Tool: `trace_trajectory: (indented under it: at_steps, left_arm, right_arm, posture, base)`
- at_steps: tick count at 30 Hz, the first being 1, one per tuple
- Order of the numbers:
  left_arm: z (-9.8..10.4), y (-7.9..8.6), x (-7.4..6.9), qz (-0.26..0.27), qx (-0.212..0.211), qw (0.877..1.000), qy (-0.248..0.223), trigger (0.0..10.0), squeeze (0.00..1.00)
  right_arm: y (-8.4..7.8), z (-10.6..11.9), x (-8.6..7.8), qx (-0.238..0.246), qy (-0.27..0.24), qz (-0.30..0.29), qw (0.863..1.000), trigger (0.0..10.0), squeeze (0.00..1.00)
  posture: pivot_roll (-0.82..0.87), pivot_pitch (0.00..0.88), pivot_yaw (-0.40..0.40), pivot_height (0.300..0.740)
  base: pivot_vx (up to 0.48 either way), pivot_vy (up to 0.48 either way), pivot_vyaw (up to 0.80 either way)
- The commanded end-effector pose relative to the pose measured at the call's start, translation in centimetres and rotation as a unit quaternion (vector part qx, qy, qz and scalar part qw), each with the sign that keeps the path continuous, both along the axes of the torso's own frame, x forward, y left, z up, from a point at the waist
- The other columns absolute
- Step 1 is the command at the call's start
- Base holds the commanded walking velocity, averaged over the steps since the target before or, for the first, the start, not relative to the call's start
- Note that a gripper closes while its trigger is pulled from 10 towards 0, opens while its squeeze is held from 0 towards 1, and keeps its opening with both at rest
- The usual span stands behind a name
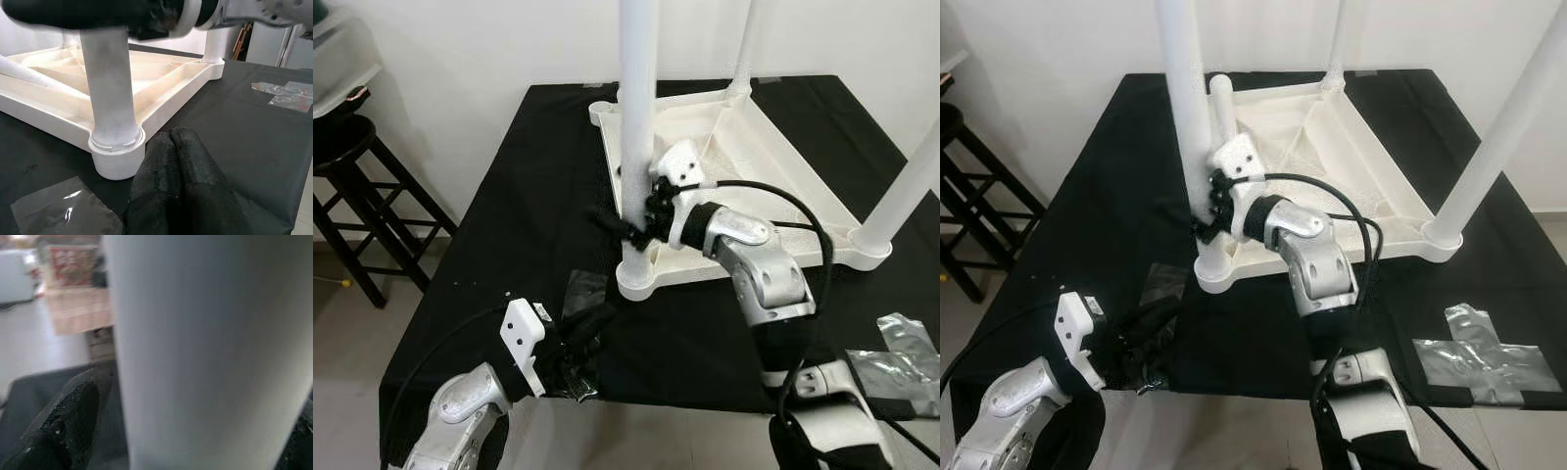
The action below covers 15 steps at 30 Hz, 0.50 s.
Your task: Building children table
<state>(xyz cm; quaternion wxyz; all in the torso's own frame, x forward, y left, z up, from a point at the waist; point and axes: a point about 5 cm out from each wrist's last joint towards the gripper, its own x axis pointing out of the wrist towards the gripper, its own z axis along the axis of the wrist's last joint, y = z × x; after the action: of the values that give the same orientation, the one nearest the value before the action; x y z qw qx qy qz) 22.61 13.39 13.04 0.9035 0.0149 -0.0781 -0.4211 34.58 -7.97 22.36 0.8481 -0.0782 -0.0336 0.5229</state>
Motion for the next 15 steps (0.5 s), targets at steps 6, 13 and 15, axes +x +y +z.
trace_trajectory:
  at_steps: [6, 13, 15]
  left_arm:
    - [-0.3, 0.1, -0.2, 0.003, 0.005, 1.0, 0.008, 0.0, 0.0]
    - [-0.3, 0.0, -0.3, 0.003, 0.005, 1.0, 0.008, 0.0, 0.0]
    - [-0.3, -0.1, -0.3, 0.003, 0.005, 1.0, 0.008, 0.0, 0.0]
  right_arm:
    - [0.6, 0.6, 0.7, -0.024, 0.01, 0.095, 0.995, 9.4, 0.0]
    - [0.0, -0.5, 1.8, -0.037, 0.047, 0.116, 0.991, 0.0, 0.0]
    - [-0.4, -1.0, 2.1, -0.031, 0.051, 0.101, 0.993, 0.0, 0.0]
  posture:
    - [0.01, 0.103, 0.016, 0.74]
    - [0.02, 0.102, 0.013, 0.74]
    - [0.02, 0.102, 0.011, 0.74]
  base:
    - [0.0, 0.0, 0.0]
    - [0.0, 0.0, 0.0]
    - [0.0, 0.0, 0.0]
